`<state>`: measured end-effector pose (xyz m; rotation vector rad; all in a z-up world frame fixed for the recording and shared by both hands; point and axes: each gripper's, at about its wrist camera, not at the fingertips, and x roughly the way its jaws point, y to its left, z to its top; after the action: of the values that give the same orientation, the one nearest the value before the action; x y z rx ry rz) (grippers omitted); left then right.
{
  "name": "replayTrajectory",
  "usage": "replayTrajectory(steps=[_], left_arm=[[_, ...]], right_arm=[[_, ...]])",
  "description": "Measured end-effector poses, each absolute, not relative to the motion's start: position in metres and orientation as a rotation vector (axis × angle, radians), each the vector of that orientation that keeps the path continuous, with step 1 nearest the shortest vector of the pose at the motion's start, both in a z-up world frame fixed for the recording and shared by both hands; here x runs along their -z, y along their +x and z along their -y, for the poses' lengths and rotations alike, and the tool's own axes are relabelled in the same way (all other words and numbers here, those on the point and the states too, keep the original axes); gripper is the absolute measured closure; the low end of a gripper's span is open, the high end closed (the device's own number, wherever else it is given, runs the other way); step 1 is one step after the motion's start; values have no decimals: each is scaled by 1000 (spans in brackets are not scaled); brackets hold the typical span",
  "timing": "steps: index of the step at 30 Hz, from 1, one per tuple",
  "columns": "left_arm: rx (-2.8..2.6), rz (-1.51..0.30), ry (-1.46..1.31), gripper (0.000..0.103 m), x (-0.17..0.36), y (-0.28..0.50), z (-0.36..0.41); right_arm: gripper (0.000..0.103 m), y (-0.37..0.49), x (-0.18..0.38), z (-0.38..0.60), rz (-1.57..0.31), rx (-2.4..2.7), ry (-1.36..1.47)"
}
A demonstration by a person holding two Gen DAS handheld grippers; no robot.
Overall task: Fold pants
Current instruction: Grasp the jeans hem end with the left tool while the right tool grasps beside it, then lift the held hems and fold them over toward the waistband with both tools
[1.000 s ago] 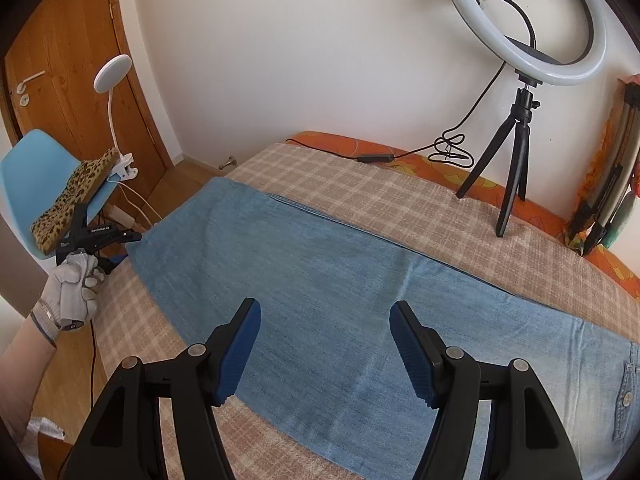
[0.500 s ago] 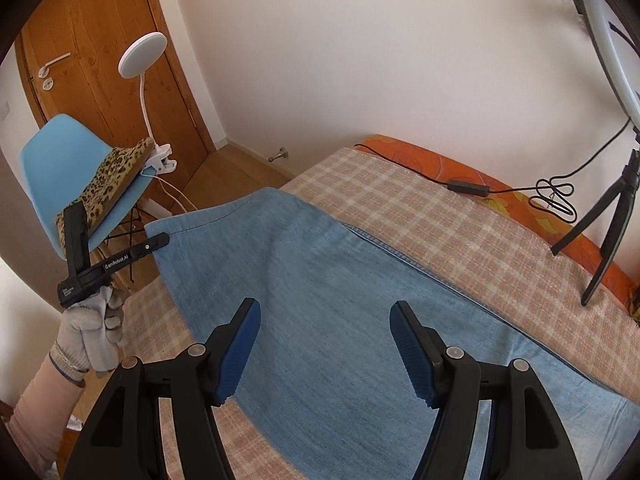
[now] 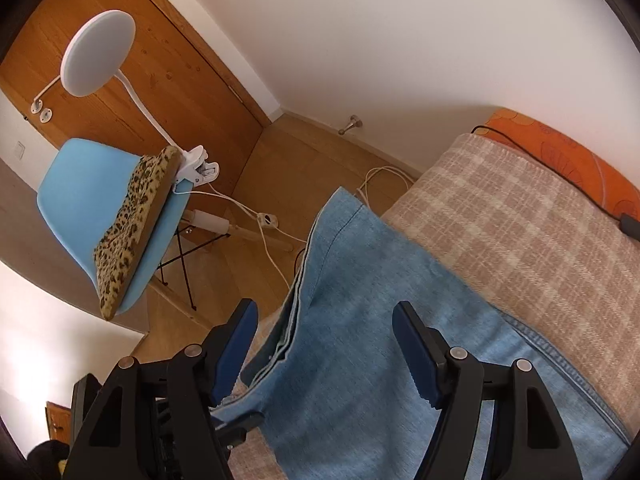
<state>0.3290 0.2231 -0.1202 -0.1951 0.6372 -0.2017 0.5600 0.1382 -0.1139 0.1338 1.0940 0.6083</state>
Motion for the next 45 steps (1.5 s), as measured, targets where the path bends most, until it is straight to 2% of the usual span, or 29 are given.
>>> replayTrajectory(steps=[8, 9, 10, 12, 15, 17, 31, 45], left_arm=[[251, -632, -179, 93, 115, 320, -214], [259, -631, -170, 93, 114, 319, -211], [265, -630, -157, 93, 113, 317, -207], [278, -626, -135, 93, 111, 314, -200], [307, -627, -145, 93, 108, 309, -192], [330, -625, -160, 93, 107, 307, -186], [524, -571, -162, 93, 59, 286, -98], [746, -629, -106, 93, 51, 256, 43]], right_arm=[[31, 589, 150, -207, -1152, -554, -45], [34, 592, 154, -209, -1170, -549, -54], [39, 594, 157, -210, -1187, -543, -60], [73, 597, 162, -207, -1213, -510, -78], [90, 595, 155, -191, -1215, -491, -59], [97, 590, 143, -178, -1185, -485, -55], [99, 529, 49, -52, -1018, -347, 47], [99, 441, 28, 126, -974, -168, 167]])
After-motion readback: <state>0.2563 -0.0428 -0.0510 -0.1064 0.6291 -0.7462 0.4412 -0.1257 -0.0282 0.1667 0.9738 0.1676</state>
